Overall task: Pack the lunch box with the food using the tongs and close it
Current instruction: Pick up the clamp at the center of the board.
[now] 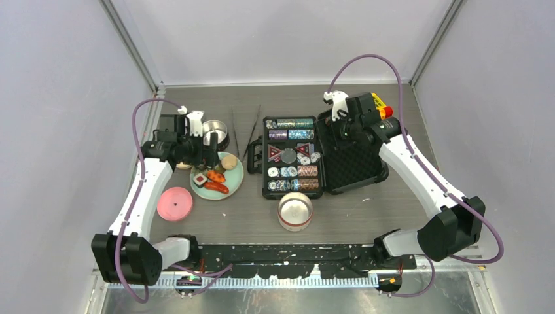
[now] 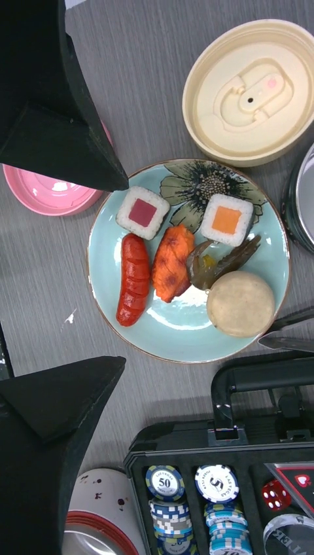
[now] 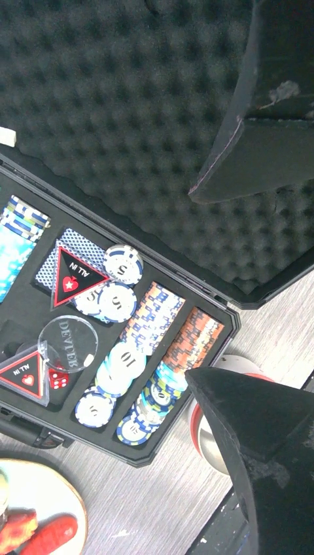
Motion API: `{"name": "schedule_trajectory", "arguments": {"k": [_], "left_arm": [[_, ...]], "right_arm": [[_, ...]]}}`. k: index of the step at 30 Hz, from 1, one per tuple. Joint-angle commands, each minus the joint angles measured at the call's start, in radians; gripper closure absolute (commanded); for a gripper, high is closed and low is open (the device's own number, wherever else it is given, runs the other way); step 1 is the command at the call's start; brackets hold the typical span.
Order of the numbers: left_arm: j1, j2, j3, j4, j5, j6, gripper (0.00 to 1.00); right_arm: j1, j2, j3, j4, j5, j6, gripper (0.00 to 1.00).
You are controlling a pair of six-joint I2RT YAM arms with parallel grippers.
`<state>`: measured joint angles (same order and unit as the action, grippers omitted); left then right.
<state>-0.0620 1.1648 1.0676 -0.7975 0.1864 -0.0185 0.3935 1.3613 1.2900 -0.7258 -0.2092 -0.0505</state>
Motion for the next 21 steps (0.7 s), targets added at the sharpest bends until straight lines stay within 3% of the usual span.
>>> {"name": "schedule_trajectory", "arguments": {"k": [1,9,21], "left_arm": [[-0.039,0.029,0.056,0.076,-0.046,0.0,0.0],[-0.177,0.243,0.223,0.189,-0.258,-0.077,0.02],[-0.292,0.614,0.438,0.324,-0.454,-0.26,0.43]], "right_arm": [[0.002,-0.023,0.001,0.07,0.012,0.015,0.01],[0.001,-0.047,-0.008,0.115,0.131,0.093,0.01],[-0.001,-0.103,-0.062,0.128,0.137,0.089,0.01]]}}
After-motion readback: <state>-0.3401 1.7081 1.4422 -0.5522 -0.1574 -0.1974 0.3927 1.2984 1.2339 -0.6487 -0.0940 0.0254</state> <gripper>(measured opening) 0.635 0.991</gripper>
